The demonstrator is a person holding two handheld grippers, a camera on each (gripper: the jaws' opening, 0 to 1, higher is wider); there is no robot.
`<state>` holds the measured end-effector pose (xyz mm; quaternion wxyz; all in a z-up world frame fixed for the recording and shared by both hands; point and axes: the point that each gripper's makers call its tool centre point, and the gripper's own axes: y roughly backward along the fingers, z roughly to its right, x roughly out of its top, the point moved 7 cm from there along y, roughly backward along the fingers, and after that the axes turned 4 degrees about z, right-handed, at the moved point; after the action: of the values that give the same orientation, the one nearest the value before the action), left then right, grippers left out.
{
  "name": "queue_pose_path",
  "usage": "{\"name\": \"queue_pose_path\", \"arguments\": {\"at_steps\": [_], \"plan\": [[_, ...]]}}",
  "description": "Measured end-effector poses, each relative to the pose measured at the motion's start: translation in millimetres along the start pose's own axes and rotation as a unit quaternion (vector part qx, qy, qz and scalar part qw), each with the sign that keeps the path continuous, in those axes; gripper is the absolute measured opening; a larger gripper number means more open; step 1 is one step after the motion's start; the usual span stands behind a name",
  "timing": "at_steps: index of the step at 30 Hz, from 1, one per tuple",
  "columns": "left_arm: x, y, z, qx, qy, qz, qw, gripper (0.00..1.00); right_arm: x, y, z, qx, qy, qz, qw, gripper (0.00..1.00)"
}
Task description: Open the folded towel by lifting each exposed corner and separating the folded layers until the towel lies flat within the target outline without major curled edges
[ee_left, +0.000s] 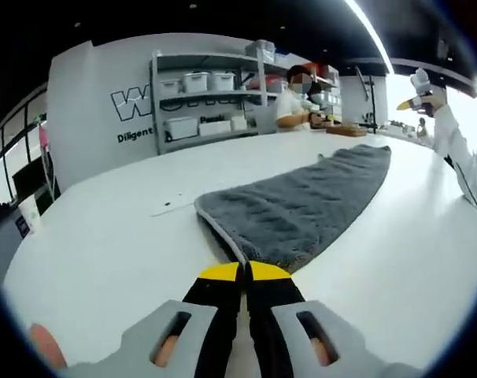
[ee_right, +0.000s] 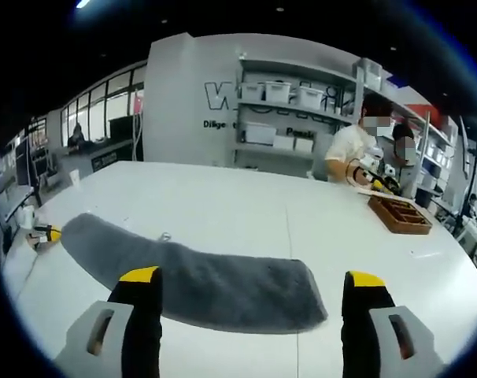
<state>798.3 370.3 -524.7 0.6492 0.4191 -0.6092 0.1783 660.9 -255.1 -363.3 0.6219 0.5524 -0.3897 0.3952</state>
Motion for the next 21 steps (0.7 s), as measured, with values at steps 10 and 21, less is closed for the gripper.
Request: {"name": "queue_pose_path", "arguments": {"at_steps": [10, 21], "plan": [[-3.4, 10, -10.0, 0.045, 0.012, -0.006, 0.9989, 0.02, 2.3, -7, -4, 0.009, 0.010, -0.007, 0.9999, 0.95], [-12.6, 28, -34.1, 0.088, 0.056, 0.000, 0.9945, 0.02, -1.7, -9, -15, 0.018, 0.018, -0.015, 0.9996, 0.96]]}}
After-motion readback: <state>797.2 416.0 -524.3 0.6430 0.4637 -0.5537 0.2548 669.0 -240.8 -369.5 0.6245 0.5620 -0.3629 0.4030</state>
